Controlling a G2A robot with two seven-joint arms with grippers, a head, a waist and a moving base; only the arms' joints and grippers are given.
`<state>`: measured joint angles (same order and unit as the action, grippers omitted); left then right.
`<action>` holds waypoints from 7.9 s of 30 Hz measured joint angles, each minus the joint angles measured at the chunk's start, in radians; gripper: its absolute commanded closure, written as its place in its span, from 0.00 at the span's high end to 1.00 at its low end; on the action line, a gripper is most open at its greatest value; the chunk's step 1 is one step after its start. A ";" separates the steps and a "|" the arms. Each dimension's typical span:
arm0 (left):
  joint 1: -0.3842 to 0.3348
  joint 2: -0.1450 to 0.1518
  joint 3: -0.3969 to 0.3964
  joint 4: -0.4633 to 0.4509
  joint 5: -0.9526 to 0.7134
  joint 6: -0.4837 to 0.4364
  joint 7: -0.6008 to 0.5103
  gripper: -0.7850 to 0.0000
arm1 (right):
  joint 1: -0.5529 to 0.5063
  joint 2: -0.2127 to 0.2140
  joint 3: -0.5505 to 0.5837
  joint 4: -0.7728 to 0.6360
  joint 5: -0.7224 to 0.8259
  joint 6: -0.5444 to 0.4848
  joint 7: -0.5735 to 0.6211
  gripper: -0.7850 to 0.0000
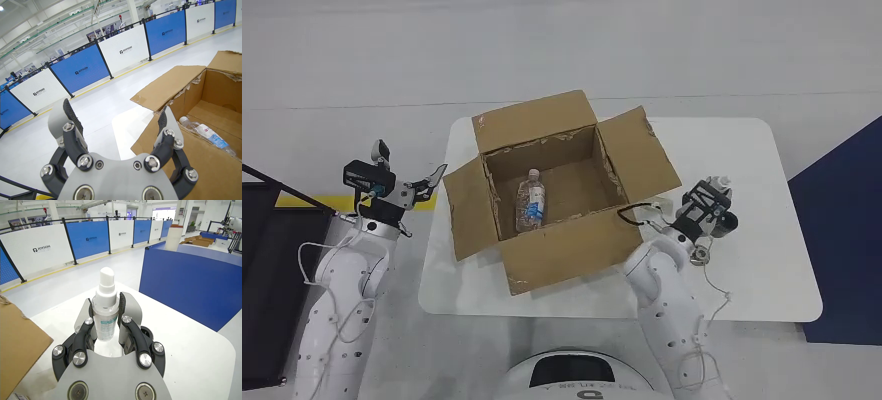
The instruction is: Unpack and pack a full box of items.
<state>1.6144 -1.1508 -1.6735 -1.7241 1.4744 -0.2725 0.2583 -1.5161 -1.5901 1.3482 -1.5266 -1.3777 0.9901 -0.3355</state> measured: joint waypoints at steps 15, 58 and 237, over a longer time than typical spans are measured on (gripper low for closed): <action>0.000 0.000 0.000 0.000 0.000 0.000 0.000 1.00 | 0.089 -0.002 0.070 0.154 0.010 -0.051 0.103 0.00; 0.000 0.000 0.000 0.000 0.000 0.000 0.000 1.00 | -0.078 -0.018 0.136 -0.274 0.064 -0.135 0.250 1.00; 0.000 0.000 0.000 0.000 0.000 0.000 0.000 1.00 | -0.367 0.134 0.712 -0.387 0.715 -0.672 1.081 0.54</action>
<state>1.6144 -1.1508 -1.6735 -1.7241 1.4744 -0.2725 0.2583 -1.8831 -1.4564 2.0603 -1.9131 -0.6627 0.3184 0.7450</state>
